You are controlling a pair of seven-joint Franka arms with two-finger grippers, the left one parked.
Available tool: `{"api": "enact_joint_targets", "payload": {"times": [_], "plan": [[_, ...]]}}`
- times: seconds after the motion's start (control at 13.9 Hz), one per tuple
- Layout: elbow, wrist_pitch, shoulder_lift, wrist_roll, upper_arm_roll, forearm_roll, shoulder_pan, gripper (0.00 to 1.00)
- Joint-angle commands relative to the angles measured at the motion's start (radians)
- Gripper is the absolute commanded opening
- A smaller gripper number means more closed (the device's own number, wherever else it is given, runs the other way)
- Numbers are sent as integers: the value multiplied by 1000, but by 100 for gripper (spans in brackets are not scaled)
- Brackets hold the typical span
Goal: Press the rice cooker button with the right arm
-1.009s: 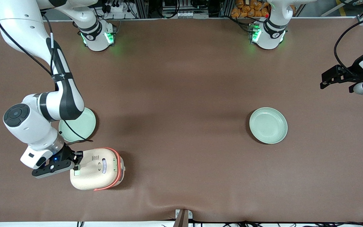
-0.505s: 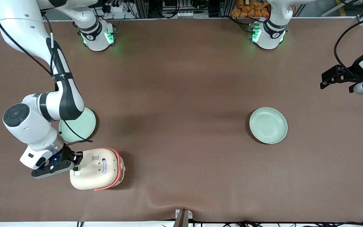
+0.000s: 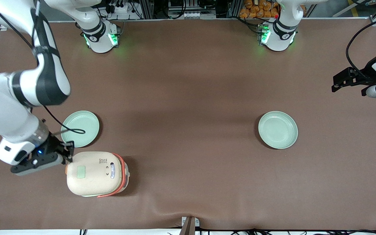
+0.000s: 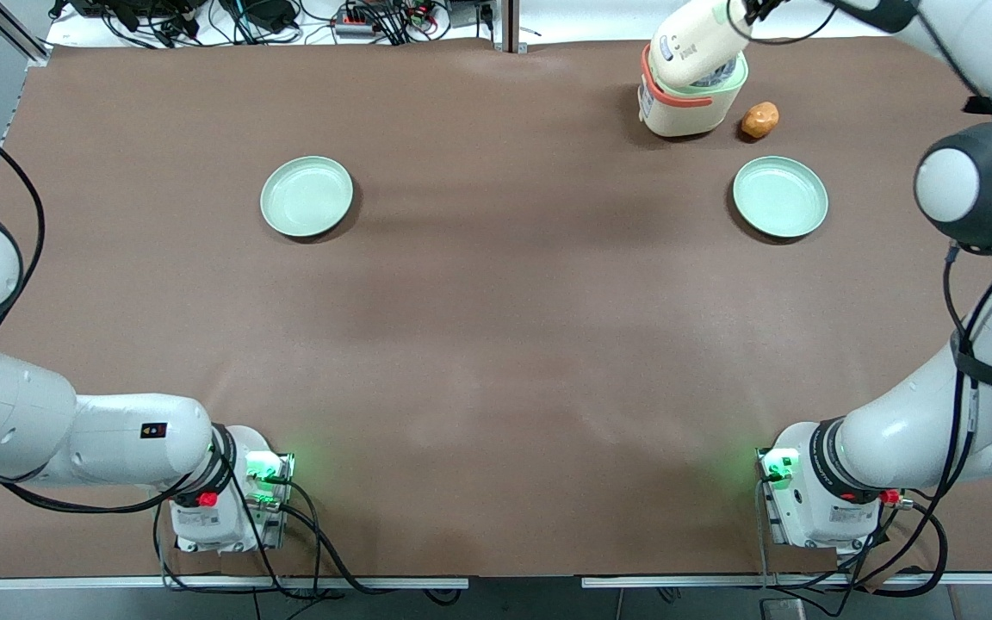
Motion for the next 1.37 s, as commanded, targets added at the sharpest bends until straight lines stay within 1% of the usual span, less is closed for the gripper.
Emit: {"api": "enact_joint_targets", "payload": {"times": [0.0, 0.07, 0.22, 0.43, 0.65, 0.72, 0.86, 1.08, 1.15, 1.3], "plan": [[-36, -133, -102, 3, 4, 12, -13, 96], [-36, -185, -131, 10, 4, 10, -19, 100], [-43, -297, -188, 10, 4, 10, -37, 100], [-54, -519, -267, 10, 4, 10, -85, 100], [-53, -733, -332, 14, -2, 9, -96, 100], [-56, -774, -344, 14, -3, -2, -103, 100], [-100, -766, -367, 14, -23, -2, -116, 100], [-138, -657, -381, 15, -65, -8, -116, 100], [-139, -641, -381, 29, -83, -8, -116, 100], [-142, -632, -381, 120, -86, -8, -116, 100]]}}
